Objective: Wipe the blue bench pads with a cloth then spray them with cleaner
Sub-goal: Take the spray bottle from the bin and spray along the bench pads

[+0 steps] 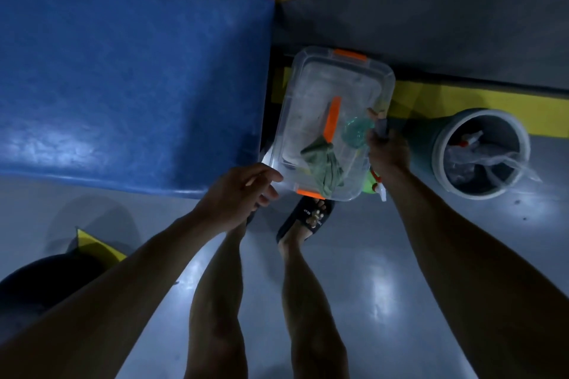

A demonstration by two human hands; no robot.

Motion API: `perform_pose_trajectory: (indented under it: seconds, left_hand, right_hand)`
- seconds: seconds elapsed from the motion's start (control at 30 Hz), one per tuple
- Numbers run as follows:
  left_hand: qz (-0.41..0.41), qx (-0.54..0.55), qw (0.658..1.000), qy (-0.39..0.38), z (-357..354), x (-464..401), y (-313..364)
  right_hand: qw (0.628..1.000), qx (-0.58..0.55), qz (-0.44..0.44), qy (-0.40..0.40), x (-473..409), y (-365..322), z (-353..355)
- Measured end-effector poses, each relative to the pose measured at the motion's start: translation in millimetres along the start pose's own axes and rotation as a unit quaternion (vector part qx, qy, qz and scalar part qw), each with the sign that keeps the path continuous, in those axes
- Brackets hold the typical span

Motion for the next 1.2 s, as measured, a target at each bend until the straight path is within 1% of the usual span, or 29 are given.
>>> perform_pose_trajectory:
  seconds: [0.07,0.13,0.23,0.3,0.37,0.43,0.53,0.7,0.77,0.87,0.97,1.1,1.17,1.2]
  left_hand:
    - [-0.006,-0.006,1.000,0.001,0.5,1.9,-1.0]
    - [-0.003,-0.005,1.000,0.004,1.2,6.0,1.1]
    - [-0.021,-0.001,1.000,0.004,3.2,18.5,18.4]
    - [-0.043,0.006,0.999,0.012,7.8,30.1,38.9]
    - [-0.069,0.002,0.997,0.034,16.2,44.4,63.1]
    - [-0.103,-0.027,0.991,0.075,27.9,60.1,88.2]
    - [-0.119,-0.028,0.984,0.132,48.8,90.0,124.3]
    - [-0.152,-0.049,0.981,0.112,65.7,153.1,178.9]
    - [-0.169,-0.017,0.976,0.139,74.7,179.0,193.5]
    - [-0.191,0.075,0.965,0.163,85.7,212.2,206.5]
    - [-0.168,0.165,0.961,0.148,97.4,237.5,214.0]
    - [-0.153,0.194,0.961,0.123,125.9,280.7,230.8]
    - [-0.142,0.168,0.966,0.139,145.5,298.4,235.6]
    - [-0.130,0.151,0.967,0.162,157.5,305.3,234.1]
  right_hand:
    - [0.999,-0.043,-0.015,-0.005,1.8,7.6,3.7]
    - [0.990,-0.131,-0.042,-0.027,5.0,19.1,7.8]
    - [0.959,-0.267,-0.027,-0.089,28.1,5.5,30.7]
    - [0.940,-0.311,-0.011,-0.135,52.6,-13.4,51.9]
    - [0.936,-0.321,0.003,-0.144,76.7,-33.0,80.1]
    - [0.936,-0.320,0.027,-0.144,103.7,-58.8,110.7]
    - [0.935,-0.307,0.106,-0.144,147.1,-107.2,159.6]
    - [0.917,-0.288,0.236,-0.145,223.4,-182.6,237.2]
    - [0.904,-0.300,0.275,-0.135,248.9,-204.5,262.0]
    - [0.891,-0.314,0.292,-0.152,281.6,-227.7,284.2]
    - [0.887,-0.307,0.304,-0.161,305.6,-247.8,303.3]
    - [0.868,-0.325,0.306,-0.218,338.4,-276.8,323.3]
    - [0.856,-0.336,0.321,-0.227,353.8,-293.3,332.9]
    - [0.851,-0.345,0.321,-0.230,360.9,-300.5,338.1]
Point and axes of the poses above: each hand's wrist, its own x-axis away from the middle knuckle, its own z-axis out of the back of the hand, y = z × x, the point moved 8 cm from there along -x, towards the middle knuckle, and after that the axes turned 11 degrees about y, right-handed, at the moved point
